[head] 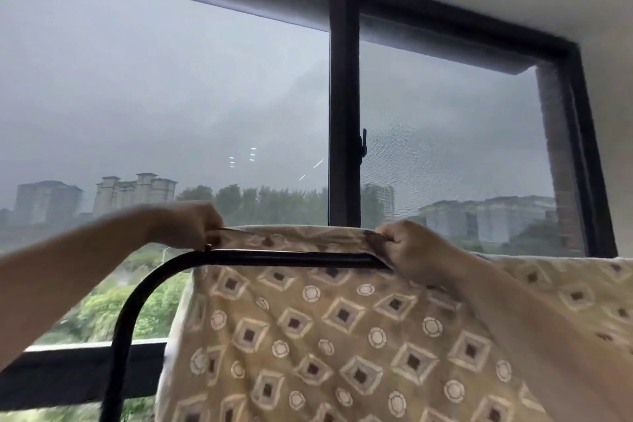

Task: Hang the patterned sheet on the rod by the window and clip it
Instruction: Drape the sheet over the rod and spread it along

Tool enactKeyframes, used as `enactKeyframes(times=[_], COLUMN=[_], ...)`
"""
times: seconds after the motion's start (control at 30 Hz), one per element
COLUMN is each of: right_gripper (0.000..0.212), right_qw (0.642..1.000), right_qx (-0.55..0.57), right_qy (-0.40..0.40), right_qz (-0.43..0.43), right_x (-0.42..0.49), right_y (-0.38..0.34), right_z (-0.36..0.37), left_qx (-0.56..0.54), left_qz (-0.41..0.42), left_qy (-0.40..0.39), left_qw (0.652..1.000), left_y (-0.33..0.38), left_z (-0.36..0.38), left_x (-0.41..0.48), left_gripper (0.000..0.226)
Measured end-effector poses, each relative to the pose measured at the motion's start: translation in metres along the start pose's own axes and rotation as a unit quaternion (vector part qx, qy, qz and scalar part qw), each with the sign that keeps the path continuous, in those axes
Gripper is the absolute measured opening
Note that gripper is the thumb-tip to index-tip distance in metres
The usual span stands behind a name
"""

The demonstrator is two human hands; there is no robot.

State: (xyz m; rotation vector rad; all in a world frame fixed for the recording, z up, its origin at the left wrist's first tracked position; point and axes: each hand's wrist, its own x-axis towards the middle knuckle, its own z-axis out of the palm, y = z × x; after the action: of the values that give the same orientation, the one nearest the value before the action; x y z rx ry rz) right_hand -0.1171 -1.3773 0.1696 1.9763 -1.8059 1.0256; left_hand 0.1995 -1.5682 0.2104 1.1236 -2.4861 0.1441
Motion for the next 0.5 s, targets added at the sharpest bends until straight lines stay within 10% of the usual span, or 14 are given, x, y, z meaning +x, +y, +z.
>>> enactKeyframes(times=[0.23, 0.37, 0.5], right_gripper=[0.046, 0.048, 0.05], right_qw=[0.998, 0.999, 0.999], right_qx=[0.025, 0.009, 0.024], right_qy=[0.062, 0.026, 0.023], right_qz=[0.001, 0.032, 0.024], right_x=[0.005, 0.003, -0.001], right_y=[-0.019, -0.018, -0.018], right_z=[0.005, 0.007, 0.008], left_qx=[-0.358, -0.259, -0.06], left_qz=[0.015, 0.029, -0.027], left_qy=[0.026, -0.06, 0.136], left_qw=[0.933, 0.964, 0.989], left_y=[-0.045, -0.054, -0.066], left_z=[0.029, 0.038, 0.023], left_x=[-0.027, -0.035, -0.014], left_gripper=[0.029, 0.02, 0.037])
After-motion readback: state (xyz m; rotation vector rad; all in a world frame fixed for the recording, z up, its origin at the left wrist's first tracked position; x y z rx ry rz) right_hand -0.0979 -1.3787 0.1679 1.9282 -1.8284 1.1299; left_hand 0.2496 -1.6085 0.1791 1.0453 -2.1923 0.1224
